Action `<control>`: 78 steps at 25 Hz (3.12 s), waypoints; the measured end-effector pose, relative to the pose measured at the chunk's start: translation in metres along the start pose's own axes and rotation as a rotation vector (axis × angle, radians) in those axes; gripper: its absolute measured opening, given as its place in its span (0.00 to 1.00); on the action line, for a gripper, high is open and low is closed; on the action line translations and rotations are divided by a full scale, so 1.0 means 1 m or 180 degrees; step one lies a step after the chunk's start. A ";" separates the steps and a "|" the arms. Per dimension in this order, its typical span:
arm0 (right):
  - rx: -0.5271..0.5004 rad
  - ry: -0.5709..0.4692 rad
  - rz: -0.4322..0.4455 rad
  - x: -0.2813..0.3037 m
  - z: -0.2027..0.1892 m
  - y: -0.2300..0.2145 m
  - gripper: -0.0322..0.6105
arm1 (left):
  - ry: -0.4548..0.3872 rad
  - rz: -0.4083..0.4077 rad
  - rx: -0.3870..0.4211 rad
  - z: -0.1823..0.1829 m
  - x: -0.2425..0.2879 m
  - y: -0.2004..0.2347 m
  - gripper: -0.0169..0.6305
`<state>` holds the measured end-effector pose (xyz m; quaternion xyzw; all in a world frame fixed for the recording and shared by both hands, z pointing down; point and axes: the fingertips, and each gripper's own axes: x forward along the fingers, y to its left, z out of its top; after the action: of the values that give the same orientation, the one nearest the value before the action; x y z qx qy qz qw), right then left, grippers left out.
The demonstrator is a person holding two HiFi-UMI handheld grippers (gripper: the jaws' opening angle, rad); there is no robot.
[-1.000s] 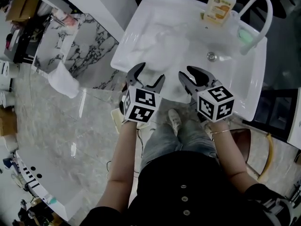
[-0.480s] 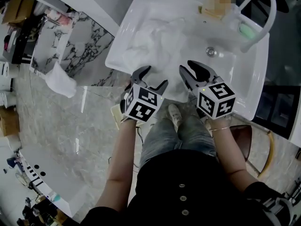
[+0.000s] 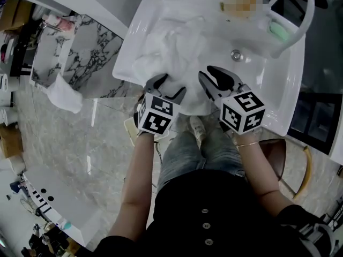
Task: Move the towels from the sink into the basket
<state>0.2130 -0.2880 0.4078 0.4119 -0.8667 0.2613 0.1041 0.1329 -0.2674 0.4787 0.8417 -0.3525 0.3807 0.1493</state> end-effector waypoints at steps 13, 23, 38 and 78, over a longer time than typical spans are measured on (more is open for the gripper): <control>-0.0064 0.0022 0.0132 0.001 0.011 -0.011 0.19 | 0.0156 0.0396 0.0254 0.006 0.006 0.008 0.16; -0.0161 0.0044 0.0238 0.003 0.013 0.002 0.19 | -0.0097 0.0533 0.0051 0.013 -0.012 0.015 0.09; -0.0376 0.0112 0.0452 0.020 0.007 0.086 0.16 | -0.0725 0.0922 -0.0407 -0.006 -0.121 0.055 0.08; -0.0888 0.0658 0.1269 0.063 -0.115 0.358 0.16 | -0.0797 0.1408 -0.1607 -0.261 -0.315 0.060 0.06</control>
<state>-0.1066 -0.0799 0.3983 0.1858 -0.9432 0.1953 0.1943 -0.1950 -0.0230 0.4158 0.7217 -0.6247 0.1986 0.2223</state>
